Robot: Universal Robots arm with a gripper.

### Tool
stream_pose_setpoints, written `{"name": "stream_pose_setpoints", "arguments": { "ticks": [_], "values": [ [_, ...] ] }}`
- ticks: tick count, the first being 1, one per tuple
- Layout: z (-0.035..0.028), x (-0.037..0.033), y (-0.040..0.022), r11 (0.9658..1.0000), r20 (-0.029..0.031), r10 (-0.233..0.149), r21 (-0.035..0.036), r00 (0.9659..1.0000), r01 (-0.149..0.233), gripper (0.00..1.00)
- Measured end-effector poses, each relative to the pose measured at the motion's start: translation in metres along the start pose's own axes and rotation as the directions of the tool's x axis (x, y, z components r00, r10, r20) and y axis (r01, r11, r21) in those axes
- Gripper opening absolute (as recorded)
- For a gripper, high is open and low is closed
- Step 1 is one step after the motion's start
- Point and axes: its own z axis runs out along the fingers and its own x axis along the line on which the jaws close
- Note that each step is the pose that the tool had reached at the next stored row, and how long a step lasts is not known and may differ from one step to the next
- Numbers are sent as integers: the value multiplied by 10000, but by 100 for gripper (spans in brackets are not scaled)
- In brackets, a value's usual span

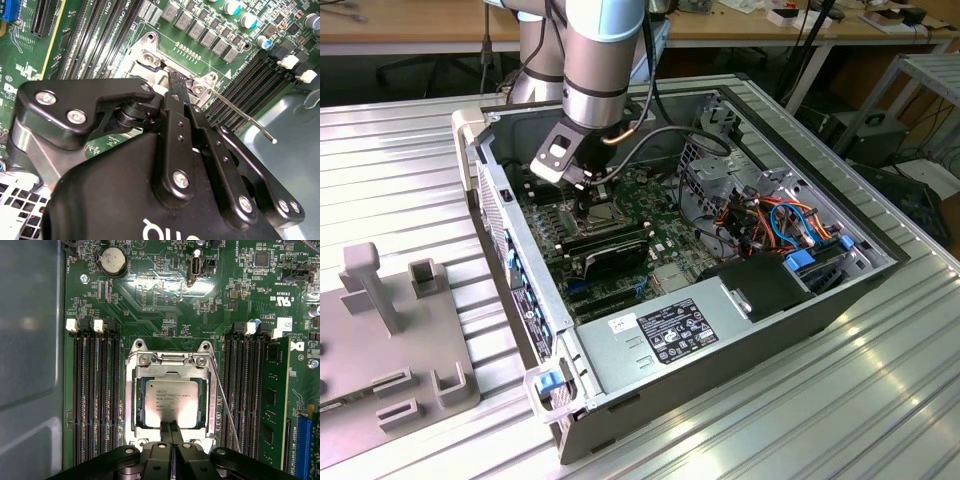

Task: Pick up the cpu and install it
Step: 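Close the cpu cover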

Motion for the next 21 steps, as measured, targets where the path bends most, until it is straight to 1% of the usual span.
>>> {"name": "stream_pose_setpoints", "arguments": {
  "ticks": [2,15,18,21],
  "values": [
    [19,-1,-6,10000,9,-1,-8,10000,1,11],
    [39,1,-6,10000,3,1,-13,10000,-1,11],
    [19,2,-5,10000,-7,2,-21,10000,-2,11],
    [-44,0,-6,10000,7,0,-15,10000,0,11]
  ]
}}
